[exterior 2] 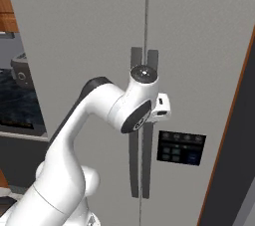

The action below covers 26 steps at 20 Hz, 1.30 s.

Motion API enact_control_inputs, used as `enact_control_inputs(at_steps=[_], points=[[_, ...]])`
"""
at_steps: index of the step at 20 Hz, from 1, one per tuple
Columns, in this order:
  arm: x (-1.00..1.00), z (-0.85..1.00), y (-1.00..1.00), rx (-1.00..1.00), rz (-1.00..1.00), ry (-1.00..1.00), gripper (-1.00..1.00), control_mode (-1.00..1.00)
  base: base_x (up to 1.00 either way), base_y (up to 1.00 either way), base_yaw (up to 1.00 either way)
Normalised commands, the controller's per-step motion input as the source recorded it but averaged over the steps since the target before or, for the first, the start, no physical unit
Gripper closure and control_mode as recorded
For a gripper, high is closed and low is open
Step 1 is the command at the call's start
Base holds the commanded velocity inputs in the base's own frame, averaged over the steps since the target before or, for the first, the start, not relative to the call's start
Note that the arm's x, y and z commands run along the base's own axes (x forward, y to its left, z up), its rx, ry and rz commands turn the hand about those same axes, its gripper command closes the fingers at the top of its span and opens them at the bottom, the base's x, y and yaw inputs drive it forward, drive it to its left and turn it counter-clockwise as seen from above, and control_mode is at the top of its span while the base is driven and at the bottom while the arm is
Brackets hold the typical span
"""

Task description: Open the freezer door, pick up the ice cube tray from the freezer, and place it on the dining counter.

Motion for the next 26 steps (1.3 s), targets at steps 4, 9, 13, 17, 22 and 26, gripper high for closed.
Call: enact_control_inputs(at_steps=[4, 9, 13, 17, 22, 26], points=[[-0.01, -0.05, -0.66, 0.0, 0.03, -0.16, -1.0, -1.0, 0.0, 0.0, 0.0], [0.0, -0.02, -0.52, 0.0, 0.05, -0.17, -1.0, -1.0, 0.0, 0.0, 0.0], [0.0, 0.0, -0.28, 0.01, 0.05, -0.19, -1.0, -1.0, 0.0, 0.0, 0.0], [0.0, 0.0, 0.0, 0.01, 0.04, -0.2, -1.0, -1.0, 0.0, 0.0, 0.0], [0.13, 0.0, 0.06, 0.01, 0.0, -0.21, -1.0, -1.0, 0.0, 0.0, 0.0], [0.29, 0.0, 0.2, 0.01, 0.0, -0.22, -1.0, -1.0, 0.0, 0.0, 0.0]])
